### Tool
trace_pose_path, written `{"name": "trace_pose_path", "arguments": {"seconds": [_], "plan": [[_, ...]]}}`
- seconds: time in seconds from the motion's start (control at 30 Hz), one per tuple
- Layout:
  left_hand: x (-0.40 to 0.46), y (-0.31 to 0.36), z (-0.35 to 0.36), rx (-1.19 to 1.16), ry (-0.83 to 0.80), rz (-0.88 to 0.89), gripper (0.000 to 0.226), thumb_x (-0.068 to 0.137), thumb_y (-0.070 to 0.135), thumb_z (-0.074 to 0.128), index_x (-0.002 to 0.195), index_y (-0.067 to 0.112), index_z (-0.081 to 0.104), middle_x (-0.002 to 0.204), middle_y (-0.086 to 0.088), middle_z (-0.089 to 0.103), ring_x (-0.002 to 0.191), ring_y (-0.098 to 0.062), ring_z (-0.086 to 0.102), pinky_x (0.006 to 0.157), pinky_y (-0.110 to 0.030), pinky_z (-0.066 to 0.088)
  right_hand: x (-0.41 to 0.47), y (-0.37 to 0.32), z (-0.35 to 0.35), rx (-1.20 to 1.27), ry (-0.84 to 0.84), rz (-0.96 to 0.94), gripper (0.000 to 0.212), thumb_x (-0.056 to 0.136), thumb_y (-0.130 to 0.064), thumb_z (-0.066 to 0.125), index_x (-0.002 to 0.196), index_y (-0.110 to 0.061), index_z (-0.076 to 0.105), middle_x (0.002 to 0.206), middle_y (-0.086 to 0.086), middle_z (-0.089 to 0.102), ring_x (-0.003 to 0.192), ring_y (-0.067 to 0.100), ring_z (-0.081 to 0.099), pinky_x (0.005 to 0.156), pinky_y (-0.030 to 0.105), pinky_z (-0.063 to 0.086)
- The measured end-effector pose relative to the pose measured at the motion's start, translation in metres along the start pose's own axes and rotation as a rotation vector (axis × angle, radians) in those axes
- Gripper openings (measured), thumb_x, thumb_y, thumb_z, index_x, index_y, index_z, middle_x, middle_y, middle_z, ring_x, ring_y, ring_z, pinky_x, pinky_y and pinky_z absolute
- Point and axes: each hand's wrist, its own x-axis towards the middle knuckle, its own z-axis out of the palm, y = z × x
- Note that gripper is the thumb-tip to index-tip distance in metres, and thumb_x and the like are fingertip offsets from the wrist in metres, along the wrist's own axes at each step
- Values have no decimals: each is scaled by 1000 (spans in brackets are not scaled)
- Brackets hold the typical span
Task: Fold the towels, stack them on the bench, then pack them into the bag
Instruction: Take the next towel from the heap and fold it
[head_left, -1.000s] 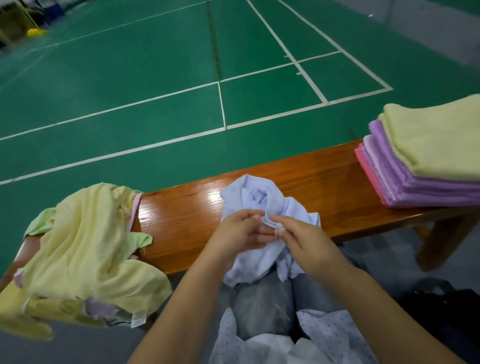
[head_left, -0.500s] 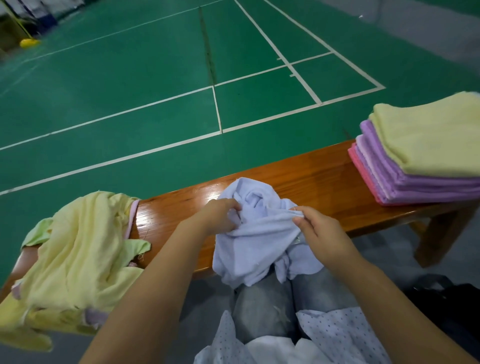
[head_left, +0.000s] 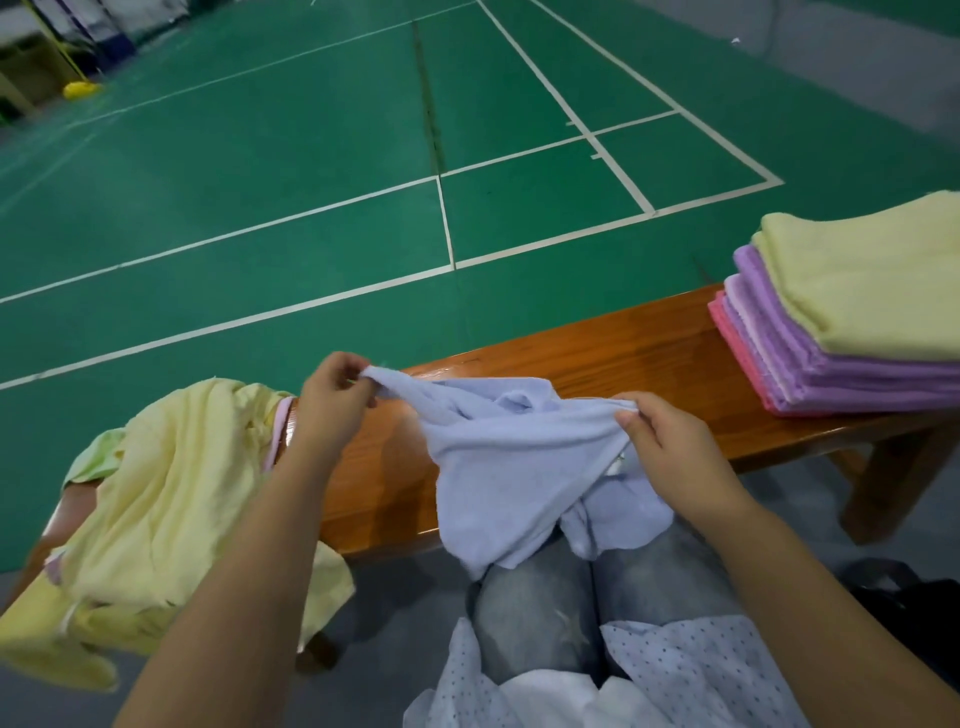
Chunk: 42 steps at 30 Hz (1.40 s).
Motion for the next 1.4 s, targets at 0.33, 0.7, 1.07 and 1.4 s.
{"name": "trace_pose_path", "arguments": {"seconds": [0.33,0.7,1.07,1.4], "plan": [[-11,-73,-40,574,-206,89,26,83,-8,51,82,14,63,92,-9,60,90,-31,56,82,-37,43,16,4,2,-132,-44,35,27,100,-25,43,116,-11,59,102,6,63,93,22,56,79,37,47],[-11,-56,-55,979,-498,142,18,91,23,59,105,16,68,107,-1,65,93,-19,57,80,-29,46,26,4,-13,-224,-56,-26,32,99,-21,45,128,-13,56,108,2,46,99,16,46,84,25,32],[23,95,-127,525,125,317,16,85,21,71,84,5,73,71,-11,64,70,-24,57,61,-29,38,105,-142,-101,-276,325,-486,30,98,-18,49,122,-4,61,115,21,57,111,32,50,88,26,33],[20,177,-180,669,328,468,12,86,14,70,91,5,75,93,-14,71,86,-28,62,76,-30,42,107,-189,-152,-233,438,-560,29,98,-16,48,119,-1,62,117,23,59,110,33,52,89,30,35]]}}
